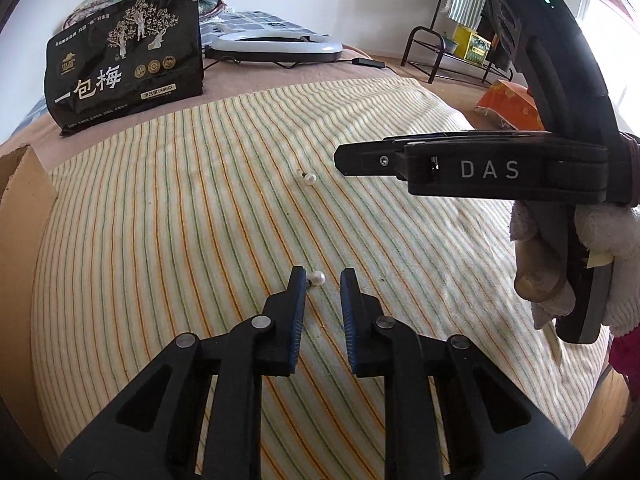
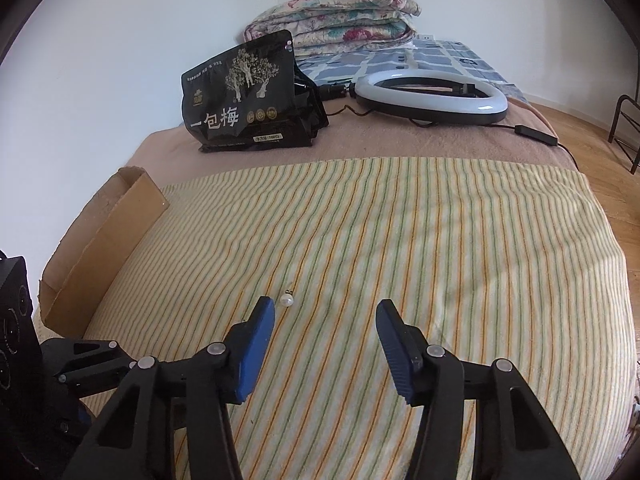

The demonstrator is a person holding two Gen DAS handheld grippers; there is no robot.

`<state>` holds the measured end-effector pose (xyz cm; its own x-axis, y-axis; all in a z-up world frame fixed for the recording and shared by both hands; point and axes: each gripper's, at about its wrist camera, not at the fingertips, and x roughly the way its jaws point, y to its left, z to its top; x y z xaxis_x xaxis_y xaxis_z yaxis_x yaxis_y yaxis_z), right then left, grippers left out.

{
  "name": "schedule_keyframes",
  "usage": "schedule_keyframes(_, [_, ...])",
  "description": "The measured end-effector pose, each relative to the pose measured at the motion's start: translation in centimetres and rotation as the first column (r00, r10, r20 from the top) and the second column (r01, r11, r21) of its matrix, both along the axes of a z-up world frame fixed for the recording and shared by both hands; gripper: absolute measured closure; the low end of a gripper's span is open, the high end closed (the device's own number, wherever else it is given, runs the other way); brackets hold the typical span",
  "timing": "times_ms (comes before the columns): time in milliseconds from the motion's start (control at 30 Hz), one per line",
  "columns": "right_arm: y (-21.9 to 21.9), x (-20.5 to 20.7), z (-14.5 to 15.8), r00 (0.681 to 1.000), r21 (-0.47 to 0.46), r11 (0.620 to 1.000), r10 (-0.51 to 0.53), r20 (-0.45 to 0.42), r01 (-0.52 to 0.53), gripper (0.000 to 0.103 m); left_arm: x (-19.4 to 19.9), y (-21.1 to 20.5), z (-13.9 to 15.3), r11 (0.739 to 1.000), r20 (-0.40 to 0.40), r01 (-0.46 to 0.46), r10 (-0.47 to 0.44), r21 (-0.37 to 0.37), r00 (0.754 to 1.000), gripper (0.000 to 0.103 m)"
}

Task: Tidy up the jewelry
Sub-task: 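Lower the left tool to one pearl earring while the right tool reaches the other, then grasp a pearl earring with the left tool while the right tool grasps the other earring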

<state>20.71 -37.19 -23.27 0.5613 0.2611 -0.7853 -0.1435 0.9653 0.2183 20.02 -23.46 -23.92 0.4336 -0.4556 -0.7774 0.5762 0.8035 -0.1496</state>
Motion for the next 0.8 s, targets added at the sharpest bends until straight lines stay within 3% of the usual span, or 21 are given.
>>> schedule_keyframes(467, [2.3,1.8,-1.5,0.998,-0.011,0.999,0.047,-0.03,-0.048,0.069,1.3,0.9,-0.4,0.999,-0.002,-0.04,0.041,0.026,0.999,0.099])
schedule_keyframes(667, [3.8,1.9,-1.8,0.997,-0.097,0.993,0.071,-0.028,-0.073,0.074,1.6,2.2,-0.2,0.997,0.0,-0.072,0.072,0.03,0.997,0.1])
schedule_keyframes(800, [4.5,1.8,-1.9,0.996,-0.158,0.984,0.083,-0.03,-0.087,0.085,1.7,3.0,-0.1,0.996,-0.004,-0.09,0.09,0.023,0.996,0.1])
